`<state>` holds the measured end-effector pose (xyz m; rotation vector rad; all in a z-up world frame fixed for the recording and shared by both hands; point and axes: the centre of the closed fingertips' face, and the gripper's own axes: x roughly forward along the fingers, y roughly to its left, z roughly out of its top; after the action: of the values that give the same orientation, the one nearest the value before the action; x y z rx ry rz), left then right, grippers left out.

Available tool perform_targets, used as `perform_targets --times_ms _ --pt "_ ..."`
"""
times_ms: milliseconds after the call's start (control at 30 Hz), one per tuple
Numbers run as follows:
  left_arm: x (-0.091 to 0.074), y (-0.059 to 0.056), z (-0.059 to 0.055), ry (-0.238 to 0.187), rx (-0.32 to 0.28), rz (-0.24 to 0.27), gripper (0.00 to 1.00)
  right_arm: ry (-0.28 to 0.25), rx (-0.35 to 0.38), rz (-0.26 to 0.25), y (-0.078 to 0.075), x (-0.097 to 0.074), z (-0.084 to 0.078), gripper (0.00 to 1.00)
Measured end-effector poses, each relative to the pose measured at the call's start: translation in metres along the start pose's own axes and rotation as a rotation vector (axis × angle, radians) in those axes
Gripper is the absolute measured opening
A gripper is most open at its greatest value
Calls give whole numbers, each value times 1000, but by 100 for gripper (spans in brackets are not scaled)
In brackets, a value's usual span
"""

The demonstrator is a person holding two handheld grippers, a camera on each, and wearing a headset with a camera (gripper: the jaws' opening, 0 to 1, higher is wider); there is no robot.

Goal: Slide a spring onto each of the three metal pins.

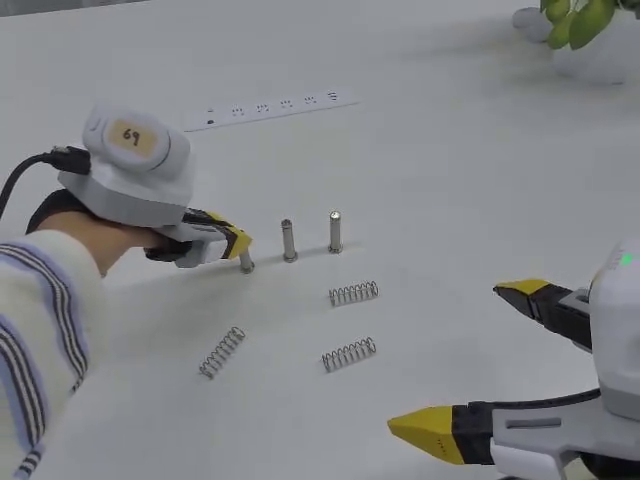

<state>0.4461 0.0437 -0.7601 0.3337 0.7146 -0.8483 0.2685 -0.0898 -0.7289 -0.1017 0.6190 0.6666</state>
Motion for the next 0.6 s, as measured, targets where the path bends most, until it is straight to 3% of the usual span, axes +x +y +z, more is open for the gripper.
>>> perform_targets --times_ms 167,367,600 --pt "-1 1 -1 5 5 2 0 4 -4 6 2 1 -1 98" --pt "0 1 -1 15 55 6 0 11 1 12 3 2 -2 98" --pt "0 1 -1 16 40 12 0 7 -2 12 3 2 -1 98"
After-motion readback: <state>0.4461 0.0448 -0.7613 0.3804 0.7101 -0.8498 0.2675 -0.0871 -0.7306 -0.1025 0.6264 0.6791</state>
